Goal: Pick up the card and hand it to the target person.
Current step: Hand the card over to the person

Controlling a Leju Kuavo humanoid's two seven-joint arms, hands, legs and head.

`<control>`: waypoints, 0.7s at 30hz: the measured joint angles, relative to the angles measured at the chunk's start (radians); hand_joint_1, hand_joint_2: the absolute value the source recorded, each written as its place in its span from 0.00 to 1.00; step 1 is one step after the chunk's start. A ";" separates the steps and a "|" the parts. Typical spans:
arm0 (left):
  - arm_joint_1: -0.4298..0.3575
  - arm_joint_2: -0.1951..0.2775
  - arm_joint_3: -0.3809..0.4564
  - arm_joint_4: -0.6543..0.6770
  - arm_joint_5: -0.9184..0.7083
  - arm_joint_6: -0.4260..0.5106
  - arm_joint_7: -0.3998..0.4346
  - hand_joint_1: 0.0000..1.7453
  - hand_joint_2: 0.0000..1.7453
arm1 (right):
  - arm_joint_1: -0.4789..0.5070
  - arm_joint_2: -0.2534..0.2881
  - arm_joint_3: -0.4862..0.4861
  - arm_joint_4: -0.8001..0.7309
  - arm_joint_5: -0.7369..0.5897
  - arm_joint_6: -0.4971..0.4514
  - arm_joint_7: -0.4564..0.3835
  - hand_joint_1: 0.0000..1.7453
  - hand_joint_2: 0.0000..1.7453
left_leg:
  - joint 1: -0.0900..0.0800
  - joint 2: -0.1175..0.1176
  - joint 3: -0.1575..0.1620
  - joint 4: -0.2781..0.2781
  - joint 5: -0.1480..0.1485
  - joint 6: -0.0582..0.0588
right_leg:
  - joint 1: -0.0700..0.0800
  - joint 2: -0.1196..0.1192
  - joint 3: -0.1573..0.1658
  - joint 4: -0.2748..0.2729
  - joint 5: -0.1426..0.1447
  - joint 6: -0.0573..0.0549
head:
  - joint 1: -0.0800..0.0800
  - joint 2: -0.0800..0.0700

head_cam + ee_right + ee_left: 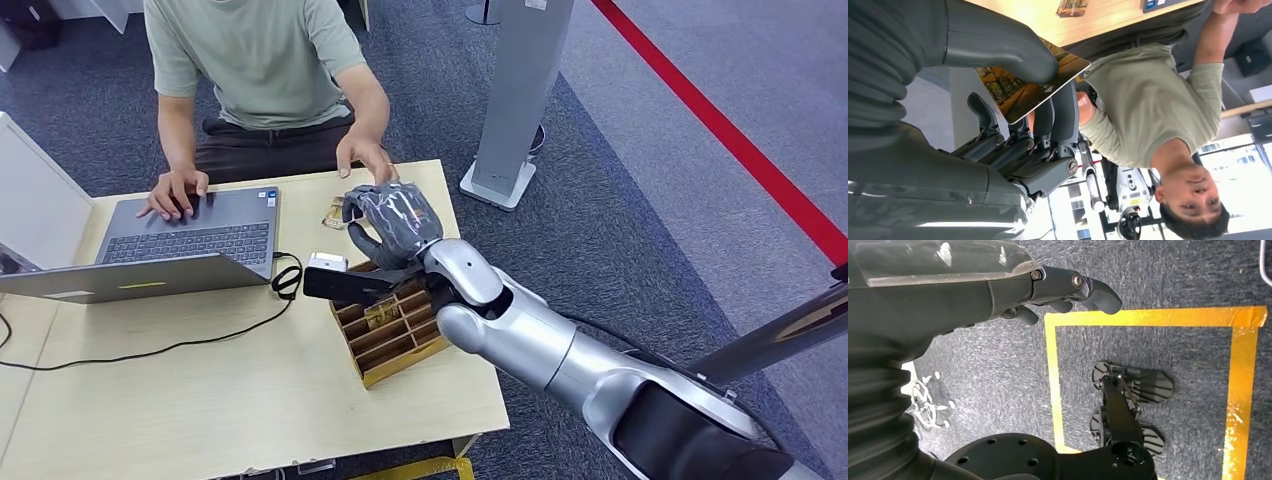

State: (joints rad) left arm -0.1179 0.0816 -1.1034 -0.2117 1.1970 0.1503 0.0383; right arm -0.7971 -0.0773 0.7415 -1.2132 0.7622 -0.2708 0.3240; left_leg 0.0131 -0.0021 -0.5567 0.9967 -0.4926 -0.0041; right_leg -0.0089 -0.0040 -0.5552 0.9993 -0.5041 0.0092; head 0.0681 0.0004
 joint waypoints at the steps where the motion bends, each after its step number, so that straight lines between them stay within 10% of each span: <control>1: -0.002 0.000 -0.002 0.000 -0.001 0.000 0.002 0.00 1.00 | -0.013 0.014 0.006 0.037 -0.003 -0.010 -0.011 0.81 1.00 | 0.000 0.000 0.000 0.000 0.000 0.000 | 0.000 0.000 0.000 0.000 0.000 0.000 | 0.000 0.000; 13: -0.016 0.000 -0.024 0.000 -0.008 -0.003 0.007 0.00 1.00 | -0.070 0.121 0.054 0.390 -0.028 -0.095 -0.070 0.81 1.00 | 0.000 0.000 0.000 0.000 0.000 0.000 | 0.000 0.000 0.000 0.000 0.000 0.000 | 0.000 0.000; 17: -0.016 0.000 -0.031 0.000 -0.009 -0.006 0.013 0.00 1.00 | -0.074 0.131 0.062 0.446 -0.024 -0.099 -0.064 0.00 1.00 | 0.000 0.000 0.000 0.000 0.000 0.000 | 0.000 0.000 0.000 0.000 0.000 0.000 | 0.000 0.000; 21: -0.017 0.000 -0.034 0.000 -0.014 -0.015 0.013 0.00 1.00 | -0.075 0.135 0.066 0.479 -0.019 -0.096 -0.060 0.00 1.00 | 0.000 0.000 0.000 0.000 0.000 0.000 | 0.000 0.000 0.000 0.000 0.000 0.000 | 0.000 0.000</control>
State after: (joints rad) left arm -0.1348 0.0816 -1.1373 -0.2117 1.1834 0.1352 0.0513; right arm -0.8724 0.0577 0.8075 -0.7347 0.7432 -0.3673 0.2637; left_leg 0.0132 -0.0021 -0.5564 0.9968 -0.4924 -0.0043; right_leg -0.0089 -0.0040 -0.5556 0.9992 -0.5042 0.0091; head 0.0684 0.0004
